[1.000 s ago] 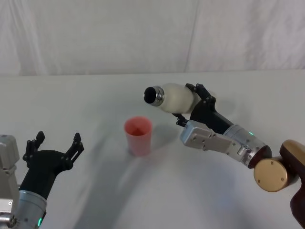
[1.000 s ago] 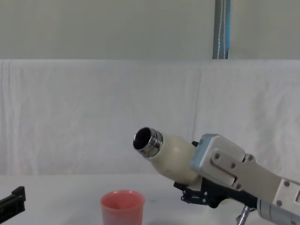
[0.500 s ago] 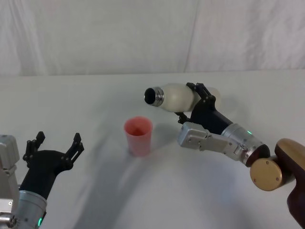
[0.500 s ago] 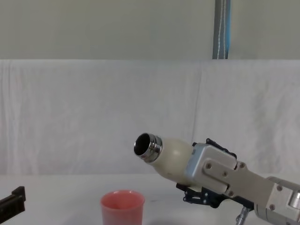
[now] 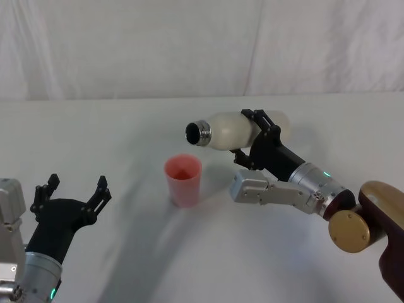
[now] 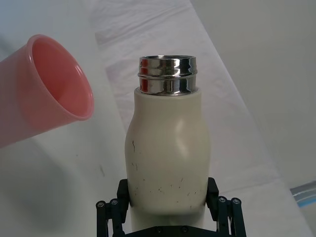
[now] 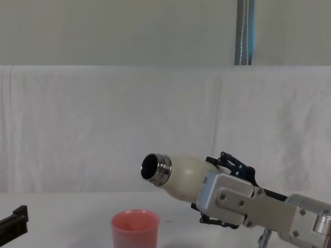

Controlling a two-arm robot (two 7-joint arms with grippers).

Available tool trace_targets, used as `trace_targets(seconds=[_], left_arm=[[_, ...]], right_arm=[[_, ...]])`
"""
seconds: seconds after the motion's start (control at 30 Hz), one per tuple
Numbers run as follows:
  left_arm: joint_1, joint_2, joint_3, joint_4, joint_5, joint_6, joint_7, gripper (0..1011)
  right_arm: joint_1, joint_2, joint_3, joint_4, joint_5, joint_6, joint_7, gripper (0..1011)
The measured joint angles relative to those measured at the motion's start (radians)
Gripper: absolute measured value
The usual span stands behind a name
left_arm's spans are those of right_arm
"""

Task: Grasp the thermos with one hand and pour water into the cup lid.

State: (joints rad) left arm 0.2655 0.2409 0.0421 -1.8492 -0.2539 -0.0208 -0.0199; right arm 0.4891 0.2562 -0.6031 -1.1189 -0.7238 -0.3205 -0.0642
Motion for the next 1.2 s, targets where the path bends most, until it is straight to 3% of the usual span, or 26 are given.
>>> trace_targets(seconds=[1.2], left_arm=[[0.0,0.0,0.0,0.0,0.0,0.0,0.0,1001]], right_arm=[[0.033,0.016,-0.052,0.024,-0.091,0.041,-0.058,950]])
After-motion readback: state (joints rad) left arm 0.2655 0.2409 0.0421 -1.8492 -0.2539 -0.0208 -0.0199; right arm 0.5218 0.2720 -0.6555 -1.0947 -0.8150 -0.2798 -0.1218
